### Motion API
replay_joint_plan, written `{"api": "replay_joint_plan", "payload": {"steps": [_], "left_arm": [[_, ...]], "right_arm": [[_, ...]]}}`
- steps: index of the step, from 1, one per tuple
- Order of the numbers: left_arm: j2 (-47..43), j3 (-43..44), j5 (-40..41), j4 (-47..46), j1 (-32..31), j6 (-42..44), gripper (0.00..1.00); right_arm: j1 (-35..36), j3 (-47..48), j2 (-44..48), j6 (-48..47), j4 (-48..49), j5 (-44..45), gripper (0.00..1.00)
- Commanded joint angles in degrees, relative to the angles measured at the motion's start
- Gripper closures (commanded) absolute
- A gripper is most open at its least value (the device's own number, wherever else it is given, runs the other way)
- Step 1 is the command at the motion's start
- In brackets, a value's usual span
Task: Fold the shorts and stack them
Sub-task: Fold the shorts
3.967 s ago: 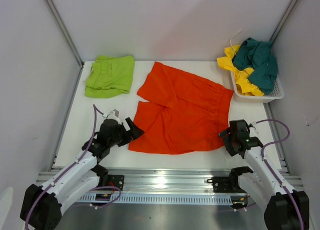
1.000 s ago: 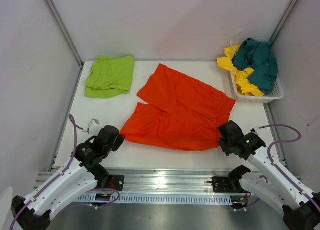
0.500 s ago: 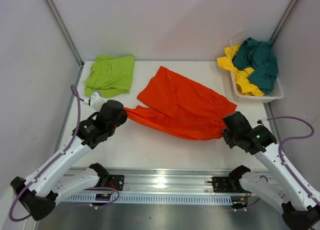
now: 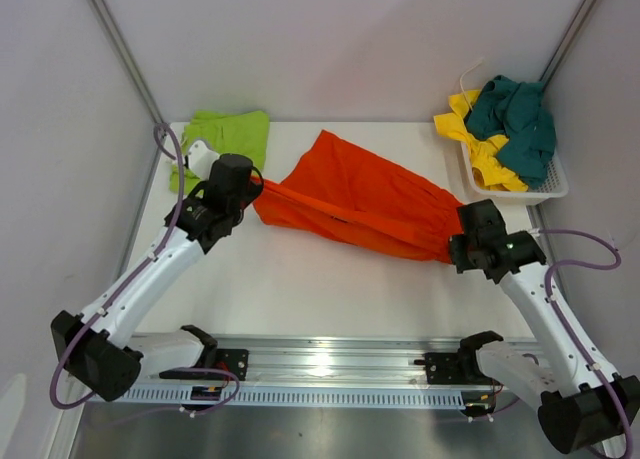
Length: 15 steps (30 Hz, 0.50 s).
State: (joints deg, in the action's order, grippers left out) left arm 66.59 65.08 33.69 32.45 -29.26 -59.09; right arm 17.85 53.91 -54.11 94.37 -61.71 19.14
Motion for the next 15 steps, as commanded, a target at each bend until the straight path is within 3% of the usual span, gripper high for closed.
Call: {"api": "replay_joint_plan", "payload": {"steps": [1, 8, 15], "left_arm": [[2.4, 2.6, 0.7, -8.6, 1.6, 3.2, 1.0], [7.7, 4.9, 0.9, -17.5, 2.1, 5.9, 1.0], [15.1, 11.6, 1.6, -20.5, 3.4, 9.1, 1.0]], "right_arm": [[-4.3, 1.2, -1.2, -0.8, 3.2, -1.5, 1.0], [-10.5, -1.4, -2.0, 0.8, 8.8, -5.2, 1.0], [-13.4, -1.8, -6.9, 3.4, 12.2, -8.6, 1.0]]}}
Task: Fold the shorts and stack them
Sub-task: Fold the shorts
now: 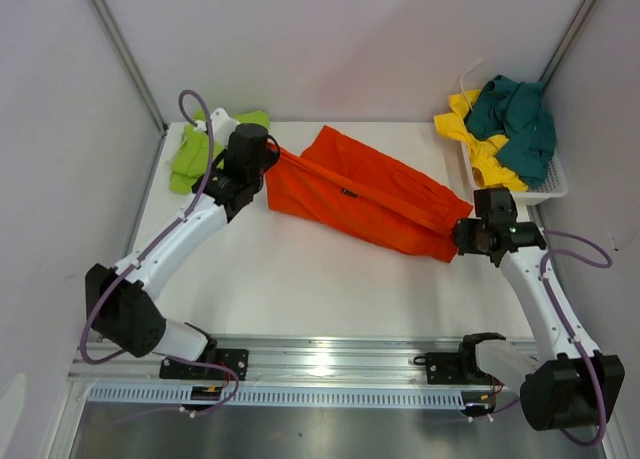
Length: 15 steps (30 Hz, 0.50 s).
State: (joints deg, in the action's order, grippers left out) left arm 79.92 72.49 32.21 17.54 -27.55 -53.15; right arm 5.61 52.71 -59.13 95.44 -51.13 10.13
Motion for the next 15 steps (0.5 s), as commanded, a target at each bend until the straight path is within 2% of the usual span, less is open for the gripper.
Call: {"api": "replay_joint_plan", "payload": {"steps": [1, 15], "left_arm": [[3.6, 5.1, 2.7, -6.0, 1.8, 3.3, 1.0], [19.0, 14.8, 1.3, -13.4, 1.8, 5.7, 1.0]], "right_arm": [[-1.4, -0.8, -2.3, 3.0, 2.3, 0.4, 1.0], [-5.1, -2.1, -12.6, 5.9, 11.8, -1.2, 1.0]]}}
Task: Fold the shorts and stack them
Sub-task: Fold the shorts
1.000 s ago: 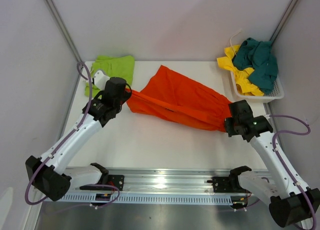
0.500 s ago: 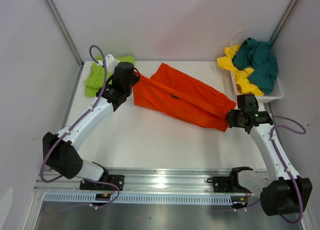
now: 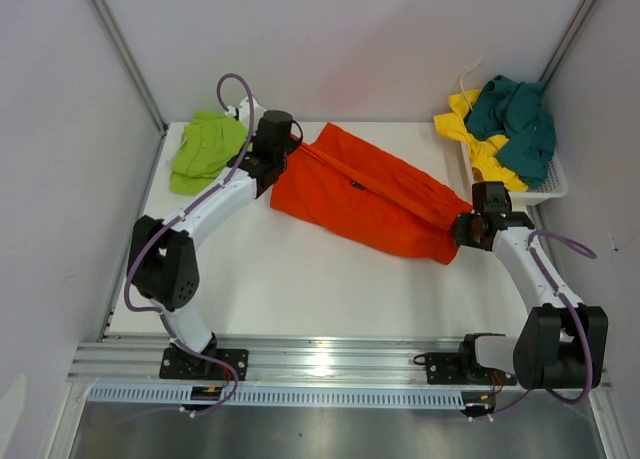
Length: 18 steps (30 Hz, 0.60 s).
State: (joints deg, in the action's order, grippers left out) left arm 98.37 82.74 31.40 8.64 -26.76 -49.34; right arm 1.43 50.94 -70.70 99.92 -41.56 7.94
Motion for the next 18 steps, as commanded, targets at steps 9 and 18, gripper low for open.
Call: {"api": "replay_joint_plan", "payload": {"steps": [9, 18], "left_arm": [[5.3, 8.8, 2.9, -11.5, 1.1, 4.1, 1.0], [8.6, 9.4, 3.6, -20.6, 1.2, 5.7, 1.0]], "right_arm": [[-4.6, -0.4, -5.6, 1.8, 7.5, 0.1, 1.0], [-7.2, 1.6, -10.9, 0.3, 12.2, -0.4, 1.0]]}}
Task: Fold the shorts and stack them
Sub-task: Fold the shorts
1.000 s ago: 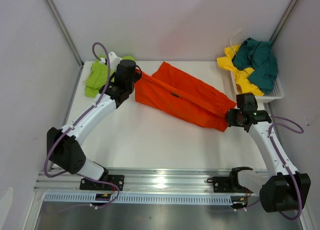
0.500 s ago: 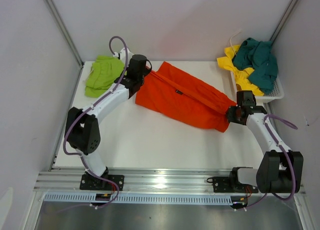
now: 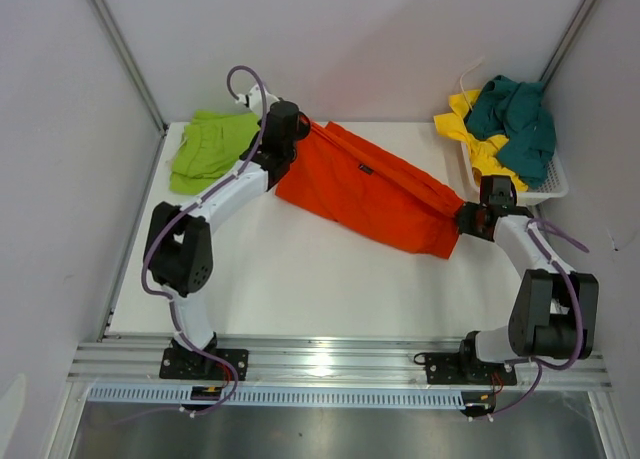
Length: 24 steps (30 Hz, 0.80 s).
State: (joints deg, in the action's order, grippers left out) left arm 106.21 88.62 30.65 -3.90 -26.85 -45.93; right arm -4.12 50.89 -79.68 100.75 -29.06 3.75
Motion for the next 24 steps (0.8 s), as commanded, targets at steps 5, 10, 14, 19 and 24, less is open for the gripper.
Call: {"api": "replay_joint_plan", "payload": {"steps": [5, 10, 14, 19, 24], "left_arm": [[5.8, 7.6, 3.8, -7.7, 1.3, 2.2, 1.0], [8.9, 6.1, 2.0, -12.9, 1.6, 0.3, 1.0], [8.7, 4.5, 2.8, -17.4, 1.6, 0.3, 1.0], [8.4, 5.9, 2.9, -18.2, 1.7, 1.1, 1.0], [5.7, 3.1, 3.5, -20.4, 1.7, 1.6, 1.0]], "right_arm": [[-2.4, 3.7, -7.2, -1.1, 1.1, 2.5, 1.0], [-3.0, 3.6, -9.6, -1.6, 4.7, 2.8, 1.0], [-4.0, 3.9, -10.5, -2.4, 6.4, 2.8, 1.0], [-4.4, 4.8, -10.2, -2.6, 5.9, 3.6, 1.0], [-4.4, 5.2, -9.4, -2.8, 6.4, 3.6, 1.0]]}}
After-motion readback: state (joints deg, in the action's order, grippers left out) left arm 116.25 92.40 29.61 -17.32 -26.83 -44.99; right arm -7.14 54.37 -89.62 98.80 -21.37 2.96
